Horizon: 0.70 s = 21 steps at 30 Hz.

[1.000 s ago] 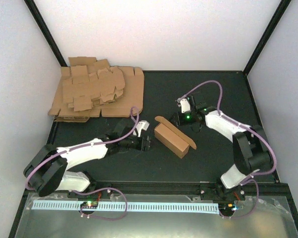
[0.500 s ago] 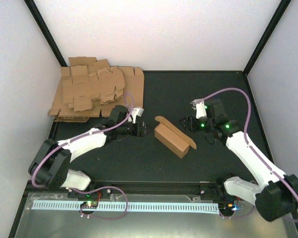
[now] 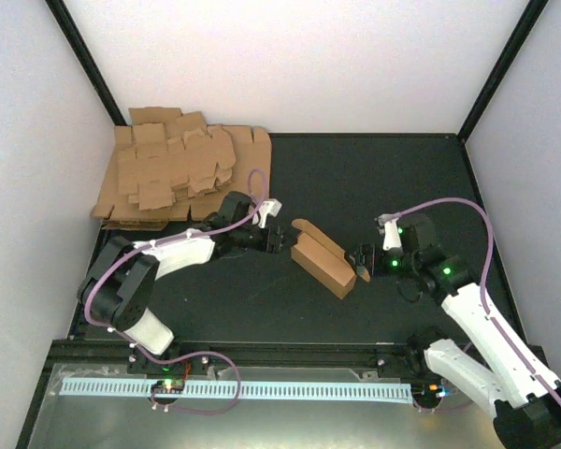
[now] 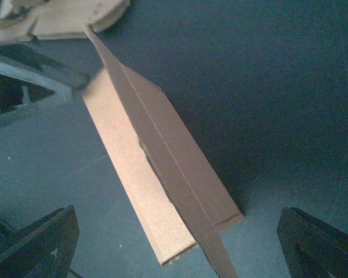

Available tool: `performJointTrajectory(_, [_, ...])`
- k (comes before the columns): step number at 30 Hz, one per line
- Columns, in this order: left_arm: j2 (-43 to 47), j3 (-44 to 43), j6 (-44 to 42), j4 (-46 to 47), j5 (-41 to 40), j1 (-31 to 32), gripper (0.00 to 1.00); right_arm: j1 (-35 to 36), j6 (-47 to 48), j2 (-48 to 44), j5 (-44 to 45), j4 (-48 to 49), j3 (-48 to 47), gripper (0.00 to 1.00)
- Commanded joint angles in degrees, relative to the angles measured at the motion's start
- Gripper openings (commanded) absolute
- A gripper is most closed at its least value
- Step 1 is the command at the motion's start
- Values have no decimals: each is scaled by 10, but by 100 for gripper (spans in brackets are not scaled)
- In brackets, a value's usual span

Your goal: Fold the paper box

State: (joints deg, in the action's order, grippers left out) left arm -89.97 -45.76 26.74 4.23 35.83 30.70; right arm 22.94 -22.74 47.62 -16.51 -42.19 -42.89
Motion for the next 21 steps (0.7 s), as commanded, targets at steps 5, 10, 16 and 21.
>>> performJointTrajectory(5, [-29, -30, -11, 22, 31, -4, 55, 30, -126, -48, 24, -18, 75, 95])
performJointTrajectory(10, [-43, -34, -9, 26, 36, -4, 54, 36, -155, -75, 17, -1, 118, 93])
performJointTrajectory(16, [-51, -34, -7, 30, 39, -4, 53, 36, -177, -70, 43, 48, 139, 91])
performJointTrajectory(21, [-53, -34, -11, 26, 40, -4, 52, 36, -199, -70, 61, 91, 164, 88])
